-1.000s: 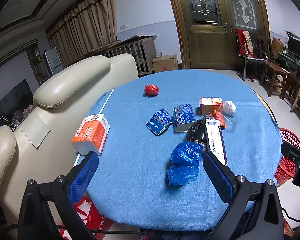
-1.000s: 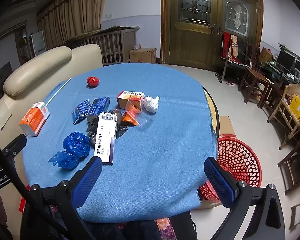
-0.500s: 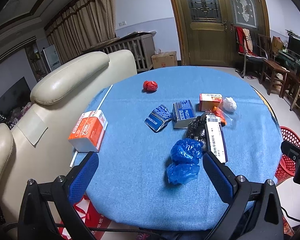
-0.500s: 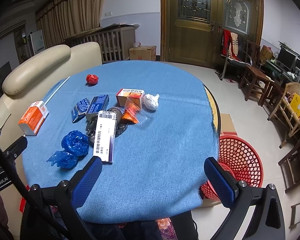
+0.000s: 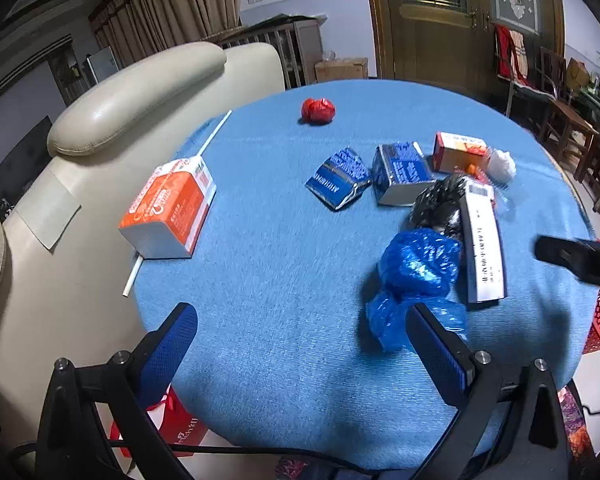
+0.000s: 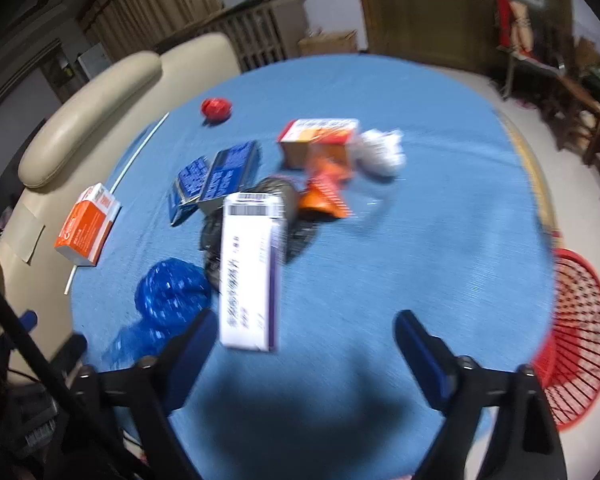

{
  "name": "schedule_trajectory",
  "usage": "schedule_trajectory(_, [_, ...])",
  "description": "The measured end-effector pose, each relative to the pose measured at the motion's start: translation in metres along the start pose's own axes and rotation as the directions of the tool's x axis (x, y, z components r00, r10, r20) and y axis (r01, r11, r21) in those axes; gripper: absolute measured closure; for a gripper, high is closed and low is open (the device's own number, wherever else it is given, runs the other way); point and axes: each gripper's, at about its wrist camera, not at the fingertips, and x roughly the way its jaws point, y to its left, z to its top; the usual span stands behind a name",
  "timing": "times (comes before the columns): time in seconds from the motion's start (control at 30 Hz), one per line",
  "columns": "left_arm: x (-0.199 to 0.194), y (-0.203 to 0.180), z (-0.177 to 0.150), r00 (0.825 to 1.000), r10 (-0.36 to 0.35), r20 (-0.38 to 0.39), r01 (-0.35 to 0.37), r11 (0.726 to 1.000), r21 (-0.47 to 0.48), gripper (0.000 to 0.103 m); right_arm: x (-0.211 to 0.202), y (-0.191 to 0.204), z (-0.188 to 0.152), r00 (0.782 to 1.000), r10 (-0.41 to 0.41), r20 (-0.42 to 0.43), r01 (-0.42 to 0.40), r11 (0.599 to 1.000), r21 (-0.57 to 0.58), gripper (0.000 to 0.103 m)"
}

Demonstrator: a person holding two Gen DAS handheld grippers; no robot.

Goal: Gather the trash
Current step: 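Grasp the blue plastic bags with the left tool while the right tool grasps the white barcode box, then carry both held items over the red basket and open both tools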

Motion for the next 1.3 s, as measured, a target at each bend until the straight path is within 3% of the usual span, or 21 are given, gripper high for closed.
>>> schedule_trajectory(0.07, [0.008,0.0,0.0,1.0,-0.021,-0.012,0.02,1.0,-0.015,0.0,0.023,0.004,0.004,0.997,-0.004,-0.077,0.005,1.0,0.001,0.02])
schedule_trajectory(0.2, [0.015,-0.001,0.003,0.998,-0.054,-0.025,0.053,0.998,-0.021,0.0,0.059,0.015,0.014,0.991,0.003,-0.13,-0.002,1.0,0.007,0.037])
schedule_trajectory(0.27, [0.019,-0.003,0.005,0.996,-0.083,-0.037,0.082,0.996,-0.022,0.0,0.071,0.015,0.017,0.987,0.019,-0.16,-0.015,1.0,0.027,0.038])
schedule_trajectory(0.3, [0.021,-0.005,0.006,0.995,-0.096,-0.04,0.096,0.995,-0.022,0.0,0.075,0.016,0.018,0.986,0.036,-0.163,-0.03,0.999,0.037,0.038])
schedule_trajectory(0.4, [0.025,-0.013,0.011,0.988,-0.144,-0.052,0.144,0.99,-0.009,0.0,0.082,0.019,0.019,0.981,0.06,-0.182,-0.056,0.998,0.029,0.062])
schedule_trajectory(0.5, [0.029,-0.021,0.016,0.973,-0.219,-0.076,0.218,0.976,-0.015,0.0,0.086,0.007,0.017,0.974,0.119,-0.191,-0.105,0.991,0.086,0.067])
schedule_trajectory(0.53, [0.03,-0.023,0.017,0.967,-0.241,-0.08,0.24,0.971,-0.015,0.0,0.086,0.002,0.016,0.973,0.142,-0.183,-0.125,0.987,0.099,0.074])
schedule_trajectory(0.63, [0.036,-0.035,0.021,0.964,-0.255,-0.081,0.257,0.966,0.015,0.0,0.08,-0.015,0.013,0.966,0.205,-0.158,-0.184,0.973,0.14,0.08])
schedule_trajectory(0.73, [0.044,-0.044,0.024,0.96,-0.268,-0.08,0.271,0.962,0.042,0.001,0.067,-0.031,0.011,0.967,0.225,-0.115,-0.208,0.967,0.144,0.083])
schedule_trajectory(0.8, [0.053,-0.049,0.029,0.958,-0.267,-0.1,0.273,0.961,0.048,0.02,0.057,-0.044,0.009,0.97,0.23,-0.084,-0.215,0.963,0.16,0.085])
schedule_trajectory(0.9, [0.07,-0.059,0.032,0.935,-0.322,-0.148,0.331,0.942,0.046,0.041,0.042,-0.065,0.004,0.969,0.239,-0.053,-0.226,0.955,0.191,0.085])
schedule_trajectory(1.03, [0.079,-0.065,0.028,0.917,-0.364,-0.163,0.372,0.928,0.015,0.047,0.018,-0.094,-0.006,0.976,0.216,-0.013,-0.208,0.955,0.212,0.085])
schedule_trajectory(1.17, [0.073,-0.064,0.025,0.913,-0.388,-0.129,0.389,0.921,-0.017,0.053,-0.01,-0.118,-0.019,0.98,0.191,0.045,-0.197,0.957,0.213,0.085])
schedule_trajectory(1.3, [0.05,-0.078,0.021,0.917,-0.387,-0.097,0.391,0.919,0.037,0.054,-0.041,-0.145,-0.037,0.984,0.139,0.116,-0.16,0.966,0.203,0.085])
